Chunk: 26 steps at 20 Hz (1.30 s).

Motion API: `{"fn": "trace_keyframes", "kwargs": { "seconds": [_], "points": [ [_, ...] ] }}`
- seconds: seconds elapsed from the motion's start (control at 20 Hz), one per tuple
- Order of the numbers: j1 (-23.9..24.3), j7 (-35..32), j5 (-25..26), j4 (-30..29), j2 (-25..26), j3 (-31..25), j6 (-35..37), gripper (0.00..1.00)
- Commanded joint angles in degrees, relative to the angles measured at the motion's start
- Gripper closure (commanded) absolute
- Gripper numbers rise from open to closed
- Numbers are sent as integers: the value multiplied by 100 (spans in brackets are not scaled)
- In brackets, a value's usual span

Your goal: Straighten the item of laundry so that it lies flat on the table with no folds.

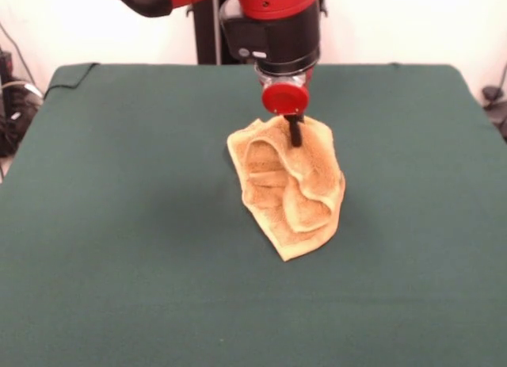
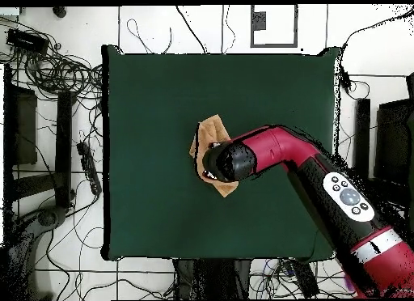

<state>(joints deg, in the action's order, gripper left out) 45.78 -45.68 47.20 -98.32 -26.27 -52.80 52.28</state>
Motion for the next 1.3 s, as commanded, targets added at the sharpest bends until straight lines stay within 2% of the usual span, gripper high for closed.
{"fn": "trace_keyframes", "kwargs": {
  "seconds": [0.05, 0.7, 0.95, 1.3],
  "points": [
    [-74, 1017, 148, 355, 252, -155, -382, 100],
    [-56, 1005, 79, 370, 226, -169, -228, 100],
    [-25, 1069, -268, 279, -426, -409, 279, 100],
    [-99, 1333, -653, 434, -894, -541, 911, 100]
  ]
}}
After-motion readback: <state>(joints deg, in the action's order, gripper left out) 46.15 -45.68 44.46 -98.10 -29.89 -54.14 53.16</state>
